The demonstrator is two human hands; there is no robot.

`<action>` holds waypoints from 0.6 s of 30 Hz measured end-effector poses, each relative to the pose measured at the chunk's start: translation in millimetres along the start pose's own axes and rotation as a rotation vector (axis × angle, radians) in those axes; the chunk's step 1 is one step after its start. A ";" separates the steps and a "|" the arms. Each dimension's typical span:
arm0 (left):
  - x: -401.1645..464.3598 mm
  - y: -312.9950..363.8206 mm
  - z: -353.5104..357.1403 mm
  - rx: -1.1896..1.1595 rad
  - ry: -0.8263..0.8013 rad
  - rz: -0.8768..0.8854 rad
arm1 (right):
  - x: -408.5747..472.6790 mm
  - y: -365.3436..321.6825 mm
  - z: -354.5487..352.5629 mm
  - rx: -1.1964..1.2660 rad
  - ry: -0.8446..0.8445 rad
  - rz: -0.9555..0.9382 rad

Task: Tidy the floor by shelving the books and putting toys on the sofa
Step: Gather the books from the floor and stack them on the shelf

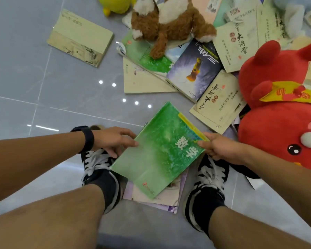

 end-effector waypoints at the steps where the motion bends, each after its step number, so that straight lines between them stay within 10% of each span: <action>1: 2.2 3.2 6.8 0.055 -0.015 0.025 | 0.2 1.1 2.6 0.045 0.029 -0.009; 7: 12.3 7.9 23.1 0.139 0.037 0.116 | 12.1 9.1 30.0 0.355 0.161 -0.065; 14: 1.8 -24.8 20.6 -0.454 0.184 0.154 | 21.2 28.1 60.1 -0.528 0.254 -0.133; 18: 7.2 -35.8 14.2 -0.703 0.275 0.161 | 30.5 28.3 57.5 -0.398 0.265 -0.074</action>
Point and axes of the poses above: each hand's wrist, its own x-axis towards the middle knuckle, its own z-axis out of the palm, y = z × x, the point moved 5 cm from there along x, towards the middle knuckle, and after that the axes turned 4 degrees about z, right-handed, at the moved point
